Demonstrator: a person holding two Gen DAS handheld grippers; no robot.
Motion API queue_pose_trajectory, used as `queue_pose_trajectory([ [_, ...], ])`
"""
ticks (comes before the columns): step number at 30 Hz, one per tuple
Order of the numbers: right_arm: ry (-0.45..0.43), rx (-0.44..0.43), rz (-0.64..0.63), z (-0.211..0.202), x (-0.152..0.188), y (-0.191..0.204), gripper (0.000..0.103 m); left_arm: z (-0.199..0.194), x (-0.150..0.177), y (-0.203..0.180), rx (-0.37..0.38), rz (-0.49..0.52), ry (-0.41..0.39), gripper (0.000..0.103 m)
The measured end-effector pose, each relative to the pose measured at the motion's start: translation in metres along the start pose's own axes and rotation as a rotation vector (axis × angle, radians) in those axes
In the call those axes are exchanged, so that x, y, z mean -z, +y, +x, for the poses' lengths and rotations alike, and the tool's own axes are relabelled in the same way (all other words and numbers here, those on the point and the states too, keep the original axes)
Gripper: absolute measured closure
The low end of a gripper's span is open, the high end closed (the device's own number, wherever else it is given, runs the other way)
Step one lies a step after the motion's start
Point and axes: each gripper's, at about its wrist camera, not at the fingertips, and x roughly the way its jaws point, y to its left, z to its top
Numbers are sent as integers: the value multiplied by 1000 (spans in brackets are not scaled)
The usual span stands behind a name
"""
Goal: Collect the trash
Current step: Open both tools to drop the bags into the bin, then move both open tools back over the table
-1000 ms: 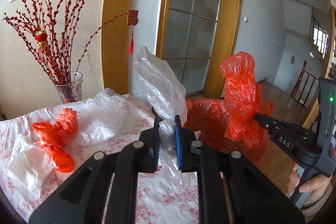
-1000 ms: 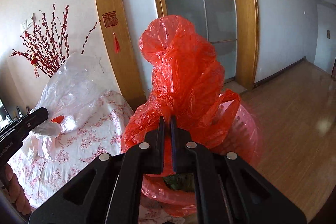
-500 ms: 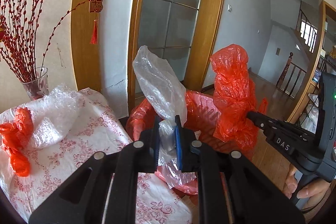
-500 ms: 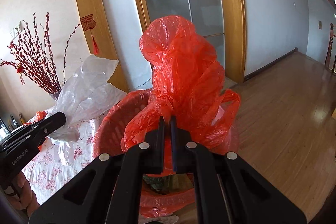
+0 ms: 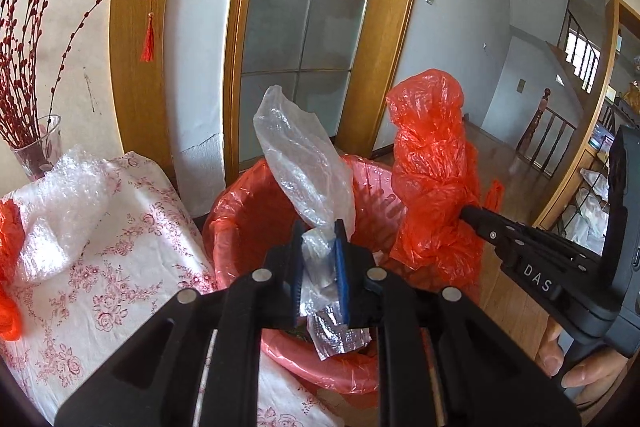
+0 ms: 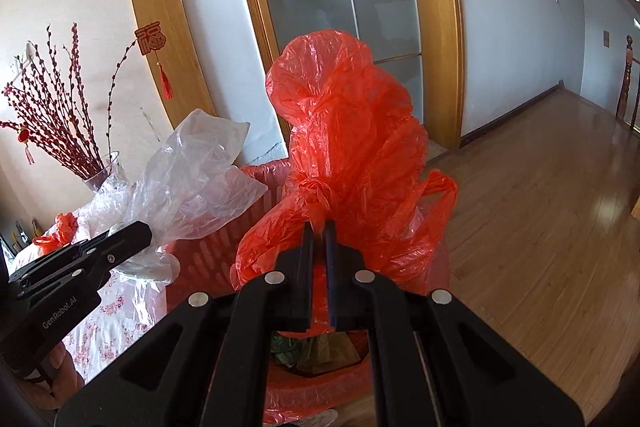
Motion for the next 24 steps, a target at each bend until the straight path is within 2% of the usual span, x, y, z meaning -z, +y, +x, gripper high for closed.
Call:
queue_pose_trajectory([
  [2, 1, 2, 3, 2, 0, -2, 97, 6, 1, -1, 0, 0, 7, 87],
  [4, 1, 6, 9, 4, 0, -3, 97, 10, 2, -1, 1, -2, 17, 80],
  [7, 10, -17, 36, 6, 2, -8, 89, 15, 4, 2, 8, -17, 27, 68],
  [9, 16, -14, 44, 8, 4, -10, 79, 16, 4, 6, 3, -27, 33, 64],
  [12, 21, -7, 50, 8, 8, -12, 72, 11, 6, 12, -14, -37, 32, 59],
  [16, 16, 13, 47, 5, 11, -12, 62, -5, 10, 25, -66, -55, 6, 50],
  [20, 3, 26, 7, 1, 12, -2, 54, -26, 16, 38, -134, -54, -14, 46],
  [24, -9, 16, -43, -3, 14, 16, 51, -49, 24, 59, -209, -67, -30, 43],
])
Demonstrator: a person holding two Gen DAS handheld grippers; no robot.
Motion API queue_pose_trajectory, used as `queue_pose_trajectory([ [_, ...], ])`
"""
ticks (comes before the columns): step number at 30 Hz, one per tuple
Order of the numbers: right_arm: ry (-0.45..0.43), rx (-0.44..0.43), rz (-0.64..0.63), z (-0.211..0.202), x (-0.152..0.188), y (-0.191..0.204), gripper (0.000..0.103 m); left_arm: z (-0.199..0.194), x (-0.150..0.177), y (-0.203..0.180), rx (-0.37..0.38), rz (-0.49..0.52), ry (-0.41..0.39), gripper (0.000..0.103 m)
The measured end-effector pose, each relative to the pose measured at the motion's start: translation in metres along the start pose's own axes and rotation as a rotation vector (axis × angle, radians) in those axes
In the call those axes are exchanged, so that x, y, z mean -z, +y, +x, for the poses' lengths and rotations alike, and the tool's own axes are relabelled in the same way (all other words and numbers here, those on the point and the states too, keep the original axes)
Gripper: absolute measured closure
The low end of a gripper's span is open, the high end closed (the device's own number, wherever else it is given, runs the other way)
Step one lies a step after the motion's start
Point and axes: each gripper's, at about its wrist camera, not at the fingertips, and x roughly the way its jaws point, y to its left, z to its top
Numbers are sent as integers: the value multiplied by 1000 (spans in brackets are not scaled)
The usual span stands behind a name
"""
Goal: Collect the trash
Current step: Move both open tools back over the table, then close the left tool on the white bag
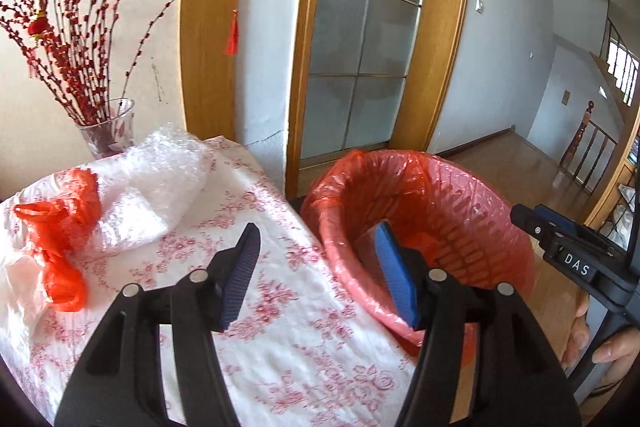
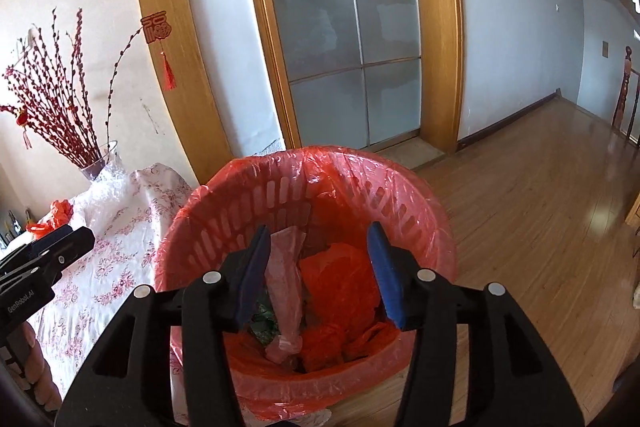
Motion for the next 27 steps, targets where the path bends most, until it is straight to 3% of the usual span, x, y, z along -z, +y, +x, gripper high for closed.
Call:
queue_pose_trajectory([
  [11, 12, -97, -84, -4, 6, 58, 50, -54, 20, 87, -205, -75, -34, 41],
  [21, 34, -222, -157, -3, 12, 130, 50, -88, 38, 222, -521, -155, 4, 40],
  [27, 58, -280, -190, 1, 18, 170, 50, -81, 48, 275, -549, -225, 77, 40],
])
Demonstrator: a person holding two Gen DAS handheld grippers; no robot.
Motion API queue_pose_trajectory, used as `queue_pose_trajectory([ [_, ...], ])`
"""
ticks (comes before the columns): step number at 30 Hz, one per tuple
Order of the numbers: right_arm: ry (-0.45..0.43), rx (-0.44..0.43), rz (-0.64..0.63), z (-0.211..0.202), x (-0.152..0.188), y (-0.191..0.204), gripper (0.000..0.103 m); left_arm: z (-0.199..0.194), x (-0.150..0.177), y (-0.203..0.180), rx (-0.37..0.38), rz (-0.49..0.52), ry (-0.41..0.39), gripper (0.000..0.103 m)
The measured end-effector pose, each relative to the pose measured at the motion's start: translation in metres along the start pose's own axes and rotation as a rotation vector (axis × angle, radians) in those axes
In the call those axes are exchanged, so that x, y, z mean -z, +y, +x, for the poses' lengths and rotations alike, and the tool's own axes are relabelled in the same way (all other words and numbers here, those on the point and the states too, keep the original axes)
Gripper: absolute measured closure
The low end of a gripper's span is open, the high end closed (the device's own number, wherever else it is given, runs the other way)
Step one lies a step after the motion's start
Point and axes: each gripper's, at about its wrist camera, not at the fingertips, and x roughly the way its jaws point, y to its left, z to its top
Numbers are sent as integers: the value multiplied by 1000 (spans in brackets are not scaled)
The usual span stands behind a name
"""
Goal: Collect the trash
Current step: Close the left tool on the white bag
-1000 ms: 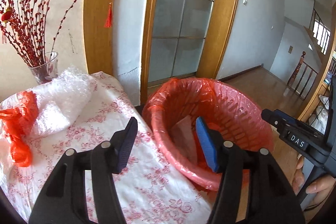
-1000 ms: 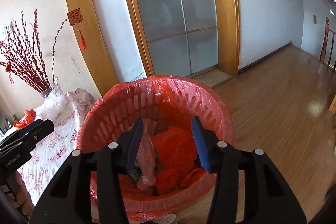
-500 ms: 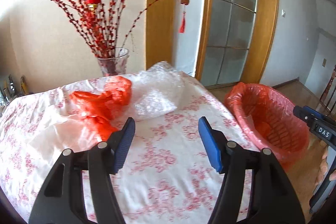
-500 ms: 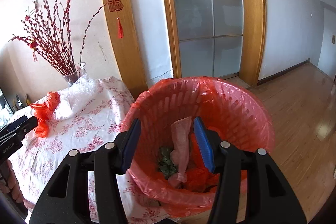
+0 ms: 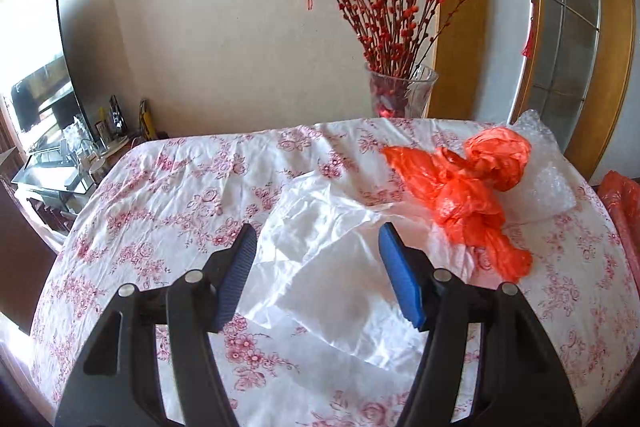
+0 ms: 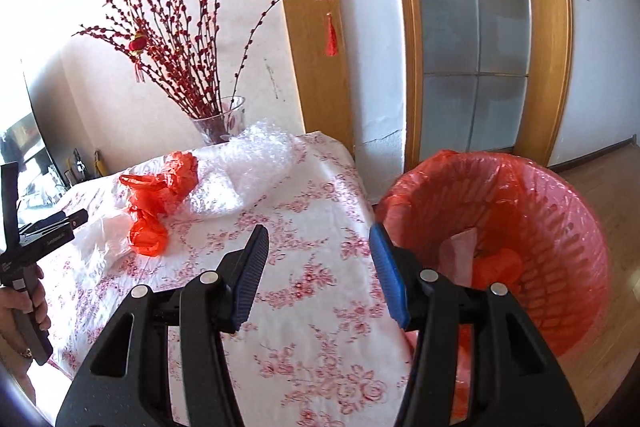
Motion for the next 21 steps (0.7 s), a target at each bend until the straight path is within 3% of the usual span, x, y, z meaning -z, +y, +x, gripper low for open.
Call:
queue_pose_trajectory([
  [11, 24, -58, -10, 21, -8, 39, 50, 34, 6, 3, 52, 18, 137, 41],
  [14, 31, -66, -19, 24, -8, 45, 50, 42, 6, 3, 69, 19, 178, 46],
  [17, 37, -69, -22, 27, -7, 49, 50, 44, 7, 1, 78, 24, 188, 56],
  [19, 42, -74, -19, 29, -7, 51, 50, 42, 7, -1, 88, 34, 183, 75],
  [21, 48, -79, -16, 32, -7, 53, 50, 42, 7, -3, 94, 40, 181, 88],
])
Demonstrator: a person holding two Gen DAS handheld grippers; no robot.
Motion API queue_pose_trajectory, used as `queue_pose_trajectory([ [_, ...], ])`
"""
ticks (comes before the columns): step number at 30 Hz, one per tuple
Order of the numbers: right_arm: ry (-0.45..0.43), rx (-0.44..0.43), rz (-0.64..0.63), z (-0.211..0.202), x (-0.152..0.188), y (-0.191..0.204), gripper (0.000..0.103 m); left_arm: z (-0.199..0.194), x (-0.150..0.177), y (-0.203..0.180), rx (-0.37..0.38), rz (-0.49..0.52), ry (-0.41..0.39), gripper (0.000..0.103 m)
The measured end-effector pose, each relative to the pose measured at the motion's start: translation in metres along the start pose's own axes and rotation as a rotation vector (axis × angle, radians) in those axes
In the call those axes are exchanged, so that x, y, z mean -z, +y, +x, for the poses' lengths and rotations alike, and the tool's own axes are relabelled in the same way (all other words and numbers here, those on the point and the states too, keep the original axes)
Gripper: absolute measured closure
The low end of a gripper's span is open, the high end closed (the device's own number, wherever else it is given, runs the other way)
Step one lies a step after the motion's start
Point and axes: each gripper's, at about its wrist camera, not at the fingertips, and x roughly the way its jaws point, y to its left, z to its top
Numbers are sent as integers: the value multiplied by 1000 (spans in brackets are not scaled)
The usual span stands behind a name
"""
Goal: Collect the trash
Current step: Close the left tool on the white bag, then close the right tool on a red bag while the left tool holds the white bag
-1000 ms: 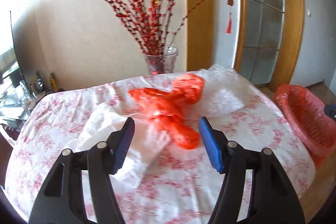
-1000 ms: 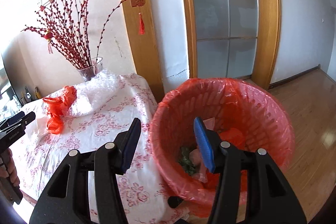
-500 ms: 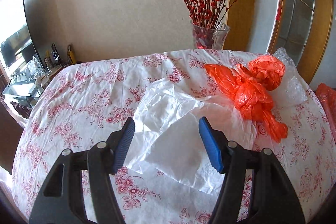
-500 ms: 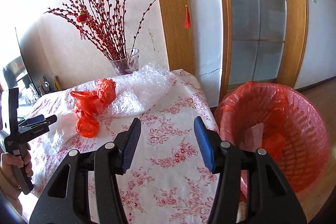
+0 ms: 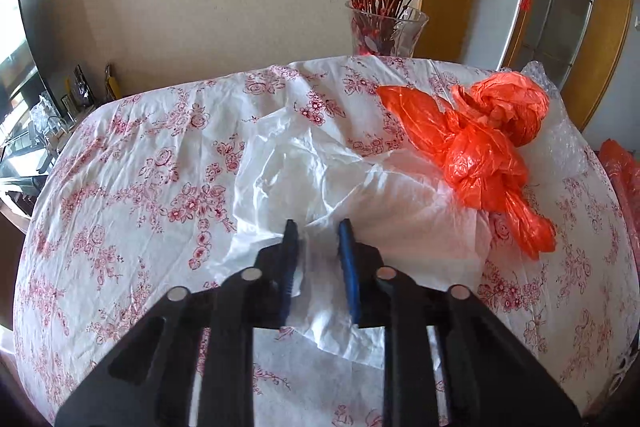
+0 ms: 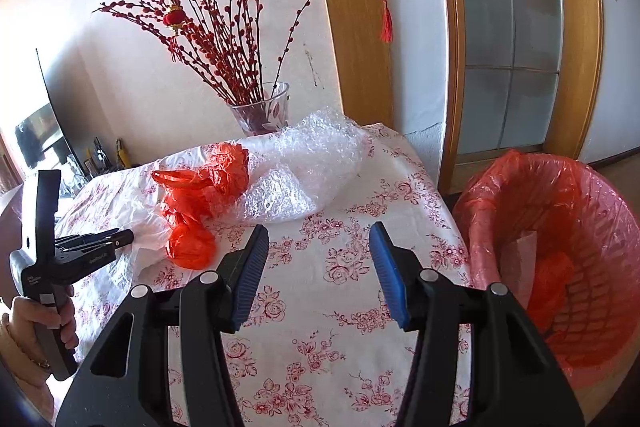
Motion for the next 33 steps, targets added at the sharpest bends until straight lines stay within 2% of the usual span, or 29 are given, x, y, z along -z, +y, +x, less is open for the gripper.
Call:
queue_pose_trajectory([
  [4, 1, -9, -6, 5, -2, 6, 50, -3, 1, 5, 8, -8, -8, 95],
  [8, 7, -16, -20, 11, -4, 14, 50, -11, 4, 18, -40, -25, -43, 96],
  [17, 38, -26, -5, 37, -13, 24, 50, -38, 0, 72, -116, -162, -141, 96],
  [21, 56, -19, 2, 55, -19, 29, 50, -45, -2, 80, -119, -173, -173, 96],
  [28, 53, -72, -14, 73, -33, 60, 50, -52, -3, 86, -107, -186, -199, 96],
  [33, 66, -90, -2, 100, -48, 79, 50, -54, -4, 90, -99, -192, -209, 96],
])
